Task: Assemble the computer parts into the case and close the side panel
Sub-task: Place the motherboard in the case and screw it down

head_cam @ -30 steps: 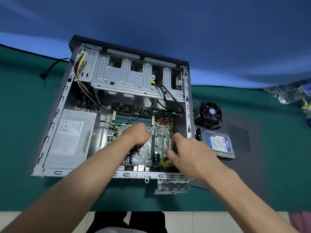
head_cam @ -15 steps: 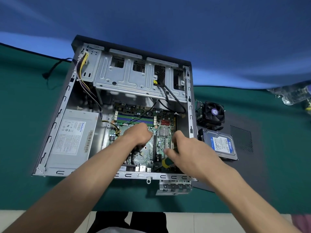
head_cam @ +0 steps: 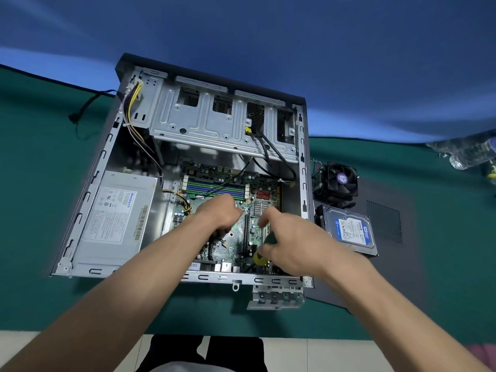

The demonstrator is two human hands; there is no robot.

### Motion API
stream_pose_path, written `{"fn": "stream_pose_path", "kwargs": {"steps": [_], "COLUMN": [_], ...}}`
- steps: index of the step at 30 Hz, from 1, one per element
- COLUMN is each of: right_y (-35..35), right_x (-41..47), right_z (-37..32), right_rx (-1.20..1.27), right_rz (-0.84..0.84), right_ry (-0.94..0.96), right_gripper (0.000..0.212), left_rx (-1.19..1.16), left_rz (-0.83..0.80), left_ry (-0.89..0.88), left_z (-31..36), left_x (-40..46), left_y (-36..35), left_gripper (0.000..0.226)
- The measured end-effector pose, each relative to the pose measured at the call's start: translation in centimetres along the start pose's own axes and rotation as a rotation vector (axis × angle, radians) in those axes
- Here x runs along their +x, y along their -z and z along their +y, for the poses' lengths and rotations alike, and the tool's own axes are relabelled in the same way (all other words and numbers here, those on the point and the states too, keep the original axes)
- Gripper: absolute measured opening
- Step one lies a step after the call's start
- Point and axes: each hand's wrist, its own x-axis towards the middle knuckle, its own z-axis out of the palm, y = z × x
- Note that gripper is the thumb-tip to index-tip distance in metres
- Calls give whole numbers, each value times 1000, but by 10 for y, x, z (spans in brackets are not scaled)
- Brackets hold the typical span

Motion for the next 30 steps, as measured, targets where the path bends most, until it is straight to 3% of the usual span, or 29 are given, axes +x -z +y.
{"fn": "stream_pose_path", "kwargs": {"steps": [3,6,11,15,20,25,30], "right_y": [-7,-8,4,0,-16,-4,15], "right_x": [2,8,7,9,22,19,10], "right_z": [-4,-5,1,-5,-13,7,41], "right_rx": [-83,-171,-195,-451,-799,-699,-357], "right_rz": [162,243,-29,26,-76,147,502], "right_ry": [5,-8,-26,109,75,-59,-112], "right_gripper": [22,17,40,22,13,15,28], "left_rx": [19,29,27,31,42,-85,-182], "left_rz": [12,16,8,13,27,87,332], "left_ry": [-11,-15,0,9,11,-26,-97], "left_z": [0,0,-3,-2,-4,-4,8], "left_x": [1,2,3,5,4,2,-8], "left_y": [0,0,-2,-2,-3,-3,-1], "left_gripper": [38,34,37,39,36,29,35]}}
